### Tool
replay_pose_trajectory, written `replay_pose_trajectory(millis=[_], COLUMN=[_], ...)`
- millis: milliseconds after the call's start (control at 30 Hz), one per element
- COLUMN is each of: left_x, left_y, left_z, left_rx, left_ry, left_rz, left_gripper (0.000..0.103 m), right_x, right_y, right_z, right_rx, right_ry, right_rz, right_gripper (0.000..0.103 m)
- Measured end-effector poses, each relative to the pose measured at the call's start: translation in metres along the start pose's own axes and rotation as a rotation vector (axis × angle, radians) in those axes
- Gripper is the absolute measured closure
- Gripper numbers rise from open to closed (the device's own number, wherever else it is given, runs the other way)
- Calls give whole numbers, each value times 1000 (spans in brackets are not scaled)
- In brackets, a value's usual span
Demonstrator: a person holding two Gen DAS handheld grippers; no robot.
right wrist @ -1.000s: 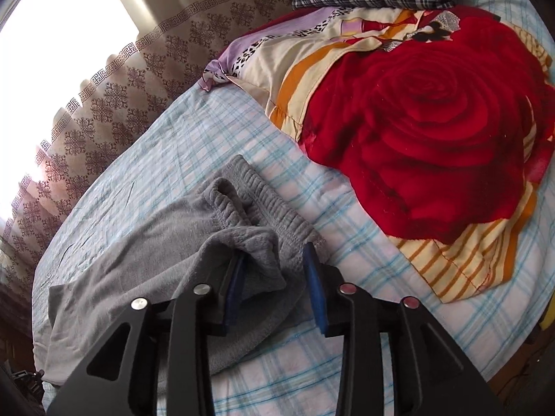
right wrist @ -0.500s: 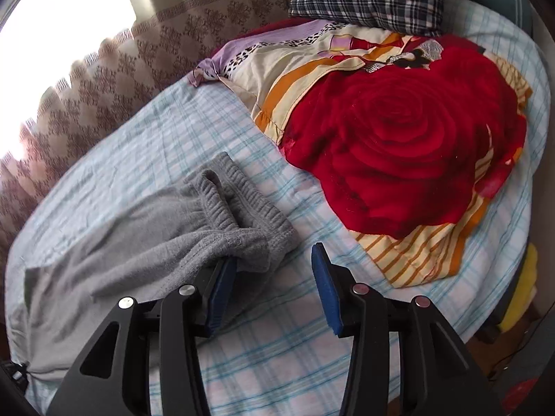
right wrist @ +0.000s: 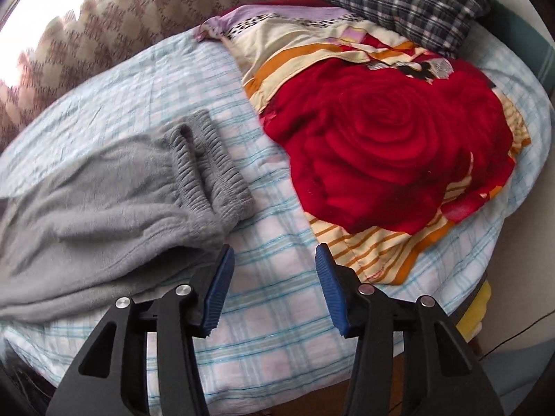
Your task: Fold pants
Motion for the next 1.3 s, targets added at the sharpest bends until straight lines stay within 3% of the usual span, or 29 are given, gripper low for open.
replay_pose_trajectory(millis=[100,267,367,567,633,700,767,933,1133,1233,1300], left_x=[-3,-6,-6,-6,-8,-11,-13,-11,-1,2,2], left_y=[-4,-14,-18,-23,-26,-31,-35,-33,-13,-7,-5], left_z=[6,24,30,28,28,30,36,42,27,19,17], left_rx=[5,-2,-15,-14,6,16,6,-41,-103,-107,-104], left_ry=[23,57,63,46,27,20,41,78,54,34,29], left_rz=[-2,26,34,37,36,40,45,40,16,8,6], left_gripper=[99,99,98,99,99,99,99,99,98,98,98], right_x=[-13,-49,-67,-74,-74,-78,-87,-114,-108,-97,-96], right_y=[-4,18,50,106,107,96,79,48,108,117,109], right_z=[-10,-62,-86,-101,-105,-110,-115,-133,-136,-134,-130], right_rx=[-103,-295,-306,-266,-244,-197,-159,-31,50,63,42], right_ry=[31,48,16,-18,-54,-101,-149,-272,-306,-308,-269], right_rz=[45,79,46,-63,-69,-32,34,195,114,121,110], right_gripper=[54,54,54,53,74,88,89,89,89,87,64])
Point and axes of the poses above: each gripper's, at about its wrist camera, not at the fingertips, and y roughly the way its jaws point, z to its right, x to its underside, the point moved 5 cm from there along y, roughly the way its jaws point, and after that the axes turned 1 degree about x, right-handed, at the moved point
